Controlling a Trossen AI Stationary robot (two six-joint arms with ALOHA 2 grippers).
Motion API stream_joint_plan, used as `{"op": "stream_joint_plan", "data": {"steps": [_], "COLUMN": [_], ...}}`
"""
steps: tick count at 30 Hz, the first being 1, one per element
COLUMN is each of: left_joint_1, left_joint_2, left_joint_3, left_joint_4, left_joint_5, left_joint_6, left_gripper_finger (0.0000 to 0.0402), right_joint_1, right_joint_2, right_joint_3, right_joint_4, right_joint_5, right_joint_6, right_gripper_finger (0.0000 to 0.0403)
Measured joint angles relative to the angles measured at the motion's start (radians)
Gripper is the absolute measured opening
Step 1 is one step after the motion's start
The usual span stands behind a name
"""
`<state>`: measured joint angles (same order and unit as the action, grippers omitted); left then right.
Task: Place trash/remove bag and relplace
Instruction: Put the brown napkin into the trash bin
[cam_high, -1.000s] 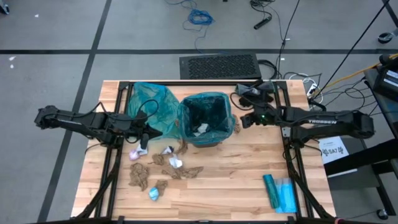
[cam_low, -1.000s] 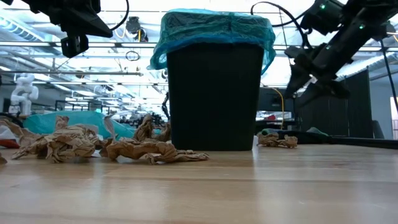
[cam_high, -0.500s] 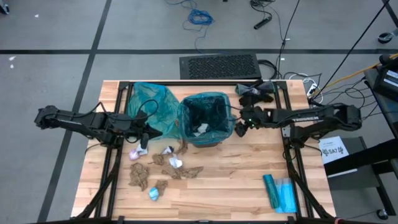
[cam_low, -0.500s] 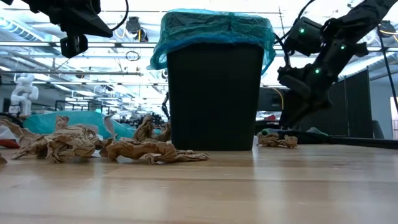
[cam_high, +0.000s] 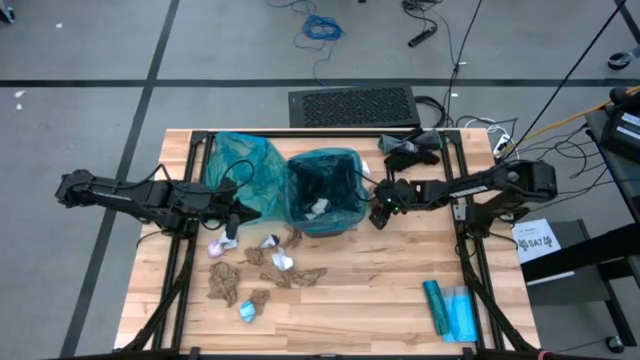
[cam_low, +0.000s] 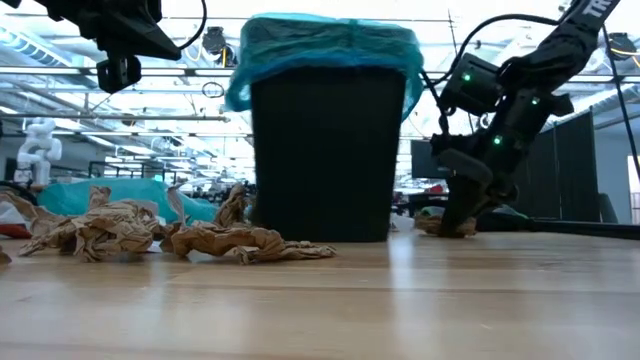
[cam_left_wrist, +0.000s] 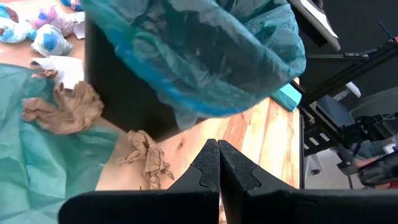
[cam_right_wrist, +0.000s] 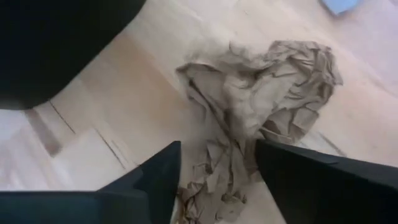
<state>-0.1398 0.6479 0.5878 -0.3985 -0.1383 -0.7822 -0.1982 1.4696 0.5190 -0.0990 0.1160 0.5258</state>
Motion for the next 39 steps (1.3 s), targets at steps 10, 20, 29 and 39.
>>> {"op": "stream_joint_plan", "data": {"steps": [10, 20, 29, 39], "left_joint_1": [0.0, 0.0, 0.0, 0.0], "left_joint_2": [0.0, 0.0, 0.0, 0.0], "left_joint_3": [0.0, 0.0, 0.0, 0.0], "left_joint_4": [-0.004, -0.004, -0.004, -0.004], "left_joint_5": [0.006, 0.005, 0.004, 0.003], "left_joint_6": [0.002, 0.006, 0.031, 0.036], "left_gripper_finger": [0.0, 0.0, 0.0, 0.0], "right_joint_1": [0.005, 0.071, 0.098, 0.098], "right_joint_2": [-0.071, -0.419, -0.495, -0.398], "right_joint_3": [-0.007, 0.088, 0.424, 0.737], "right_joint_4": [-0.069, -0.505, -0.787, -0.674], "right_joint_5": [-0.146, -0.117, -0.033, 0.012], "right_joint_6": [0.19, 0.329, 0.245, 0.069], "right_gripper_finger": [0.001, 0.0001, 0.0, 0.0]}}
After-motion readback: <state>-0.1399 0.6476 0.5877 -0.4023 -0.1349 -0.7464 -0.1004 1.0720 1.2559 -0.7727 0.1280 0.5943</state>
